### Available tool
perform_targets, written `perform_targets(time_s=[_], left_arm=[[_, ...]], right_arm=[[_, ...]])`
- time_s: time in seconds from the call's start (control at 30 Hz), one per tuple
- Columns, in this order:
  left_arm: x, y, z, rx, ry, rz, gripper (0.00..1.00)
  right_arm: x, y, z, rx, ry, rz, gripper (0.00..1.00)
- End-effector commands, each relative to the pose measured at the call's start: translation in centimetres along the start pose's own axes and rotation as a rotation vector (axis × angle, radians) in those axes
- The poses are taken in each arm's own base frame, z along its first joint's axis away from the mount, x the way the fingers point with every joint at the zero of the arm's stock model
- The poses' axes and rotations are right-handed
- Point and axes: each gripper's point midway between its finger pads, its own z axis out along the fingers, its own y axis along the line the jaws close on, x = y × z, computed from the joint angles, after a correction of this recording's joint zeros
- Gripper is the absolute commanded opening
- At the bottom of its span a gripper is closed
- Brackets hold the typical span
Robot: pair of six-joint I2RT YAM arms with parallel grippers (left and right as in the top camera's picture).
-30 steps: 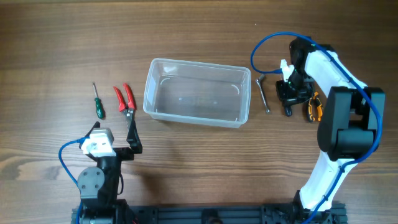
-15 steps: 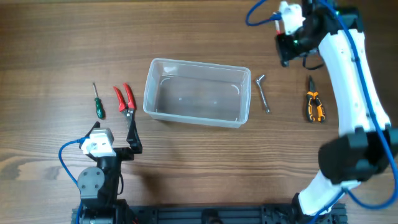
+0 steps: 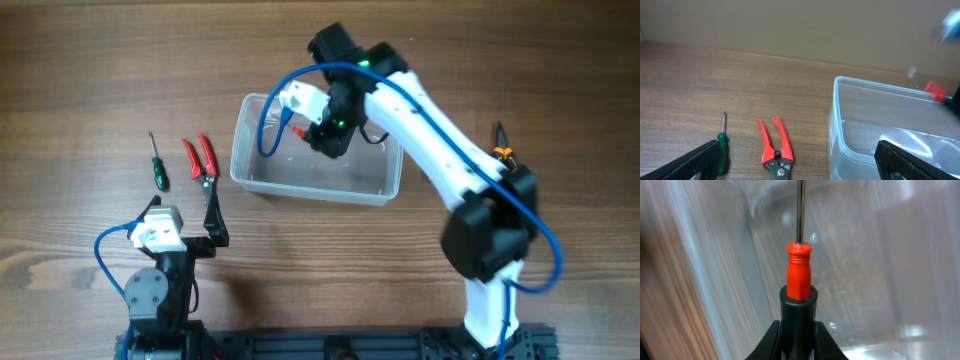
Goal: Pack container
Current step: 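Carry the red screwdriver into the container and release it, then move the right gripper to the silver socket wrench and grasp it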
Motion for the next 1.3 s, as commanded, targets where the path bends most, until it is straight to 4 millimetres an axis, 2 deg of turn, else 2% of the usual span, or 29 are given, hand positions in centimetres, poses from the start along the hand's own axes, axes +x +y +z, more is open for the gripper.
perform_targets(time_s=[0.0,0.07,0.2,0.23,0.3,0.37,0.4,0.43,0.5,0.57,0.63,0.73,0.77,0.8,0.83,0.9,0.93,0.97,1.0,1.03,1.1,1.17,1.23,1.27], left_arm=[[0.0,0.2,0.0,-0.008,-0.005,-0.017,1.00],[0.0,0.2,0.0,-0.008,-0.005,-0.017,1.00],[0.0,0.2,0.0,-0.008,-0.005,-0.017,1.00],[0.0,0.2,0.0,-0.008,-0.005,-0.017,1.00],[0.0,0.2,0.0,-0.008,-0.005,-0.017,1.00],[0.0,0.2,0.0,-0.008,-0.005,-0.017,1.00],[0.0,0.2,0.0,-0.008,-0.005,-0.017,1.00],[0.0,0.2,0.0,-0.008,-0.005,-0.017,1.00],[0.0,0.2,0.0,-0.008,-0.005,-0.017,1.00],[0.0,0.2,0.0,-0.008,-0.005,-0.017,1.00],[0.0,0.2,0.0,-0.008,-0.005,-0.017,1.00],[0.0,0.2,0.0,-0.008,-0.005,-0.017,1.00],[0.0,0.2,0.0,-0.008,-0.005,-0.017,1.00],[0.0,0.2,0.0,-0.008,-0.005,-0.017,1.00],[0.0,0.2,0.0,-0.008,-0.005,-0.017,1.00],[0.0,0.2,0.0,-0.008,-0.005,-0.017,1.00],[0.0,0.2,0.0,-0.008,-0.005,-0.017,1.00],[0.0,0.2,0.0,-0.008,-0.005,-0.017,1.00],[0.0,0.2,0.0,-0.008,-0.005,-0.017,1.00],[0.0,0.2,0.0,-0.008,-0.005,-0.017,1.00],[0.0,0.2,0.0,-0.008,-0.005,-0.017,1.00],[0.0,0.2,0.0,-0.008,-0.005,-0.017,1.00],[0.0,0.2,0.0,-0.008,-0.005,-0.017,1.00],[0.0,0.2,0.0,-0.008,-0.005,-0.017,1.00]], right_arm=[[2.3,-0.8,4.8,-0.055,0.123,0.056,0.04],[3.2,-0.9,6.8,-0.081,0.168,0.109,0.04],[3.6,-1.0,8.1,-0.087,0.189,0.179,0.04],[3.6,-1.0,8.1,-0.086,0.187,0.181,0.08],[3.6,-1.0,8.1,-0.087,0.189,0.182,0.25],[3.7,-1.0,8.1,-0.087,0.190,0.182,0.33],[3.7,-1.0,8.1,-0.088,0.189,0.182,0.33],[3.6,-0.9,8.1,-0.092,0.189,0.182,0.39],[3.5,-0.6,8.1,-0.111,0.179,0.182,0.38],[3.2,0.0,7.7,-0.140,0.166,0.187,0.31],[2.3,0.5,6.3,-0.160,0.142,0.191,0.28],[-1.0,-0.1,1.6,-0.084,0.026,0.233,0.28],[-2.0,-1.6,-1.9,0.040,-0.021,0.308,0.29],[-2.1,-3.0,-4.6,0.144,-0.052,0.368,0.29],[-1.7,-4.1,-7.2,0.235,-0.080,0.427,0.33],[-0.6,-5.4,-10.4,0.320,-0.117,0.497,0.35],[0.4,-6.3,-12.0,0.358,-0.132,0.549,0.43],[1.7,-7.0,-13.2,0.378,-0.137,0.599,0.49],[2.9,-7.7,-13.9,0.384,-0.130,0.636,0.49],[5.1,-8.7,-14.5,0.388,-0.105,0.692,0.49],[7.9,-10.3,-14.6,0.388,-0.071,0.768,0.41],[11.4,-11.7,-14.0,0.381,-0.023,0.849,0.38],[14.9,-12.4,-12.1,0.353,0.039,0.928,0.35],[16.0,-12.5,-10.8,0.327,0.056,0.950,0.34]])
